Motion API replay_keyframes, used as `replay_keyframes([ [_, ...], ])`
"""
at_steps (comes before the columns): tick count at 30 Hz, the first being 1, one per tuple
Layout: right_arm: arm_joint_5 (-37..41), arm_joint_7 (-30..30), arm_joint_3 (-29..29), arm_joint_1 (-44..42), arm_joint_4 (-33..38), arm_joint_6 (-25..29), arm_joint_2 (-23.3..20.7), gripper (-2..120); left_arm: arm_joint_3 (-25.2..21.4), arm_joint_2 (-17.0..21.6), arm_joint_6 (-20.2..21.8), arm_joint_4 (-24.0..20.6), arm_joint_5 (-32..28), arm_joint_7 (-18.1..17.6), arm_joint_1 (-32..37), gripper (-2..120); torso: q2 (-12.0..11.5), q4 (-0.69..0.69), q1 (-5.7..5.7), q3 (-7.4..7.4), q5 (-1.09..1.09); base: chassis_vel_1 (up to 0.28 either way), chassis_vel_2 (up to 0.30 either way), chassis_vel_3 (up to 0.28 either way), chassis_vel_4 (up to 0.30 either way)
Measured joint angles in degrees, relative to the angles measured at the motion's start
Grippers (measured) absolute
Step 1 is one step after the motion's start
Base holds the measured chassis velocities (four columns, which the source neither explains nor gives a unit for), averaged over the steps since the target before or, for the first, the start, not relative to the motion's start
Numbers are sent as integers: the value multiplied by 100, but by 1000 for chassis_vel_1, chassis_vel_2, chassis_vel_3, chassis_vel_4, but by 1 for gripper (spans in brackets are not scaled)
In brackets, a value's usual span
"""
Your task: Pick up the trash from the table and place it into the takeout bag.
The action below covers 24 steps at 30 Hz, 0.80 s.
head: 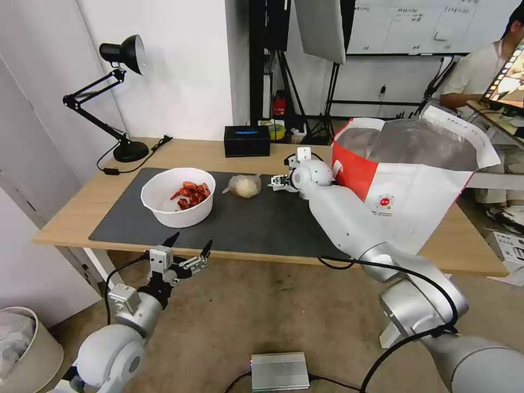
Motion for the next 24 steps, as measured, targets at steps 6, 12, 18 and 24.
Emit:
replay_keyframes([
  [6, -45, -63, 0, -1, -56, 2, 40, 100, 33, -23, 0, 0, 11, -4, 0, 100, 0, 0, 0, 0, 0, 0, 0, 0, 0],
  [12, -54, -90, 6, -26, -62, 4, 55, 100, 37, -20, 0, -12, 12, -6, -4, 100, 0, 0, 0, 0, 0, 0, 0, 0, 0],
  [18, -47, -96, 18, -44, -65, 6, 58, 100, 40, -19, 0, -32, 12, -8, -5, 100, 0, 0, 0, 0, 0, 0, 0, 0, 0],
  [24, -34, -92, 48, -52, -67, 9, 70, 84, 51, -24, 0, -49, 12, -11, -3, 100, 1, 0, 0, 0, 0, 0, 0, 0, 0],
])
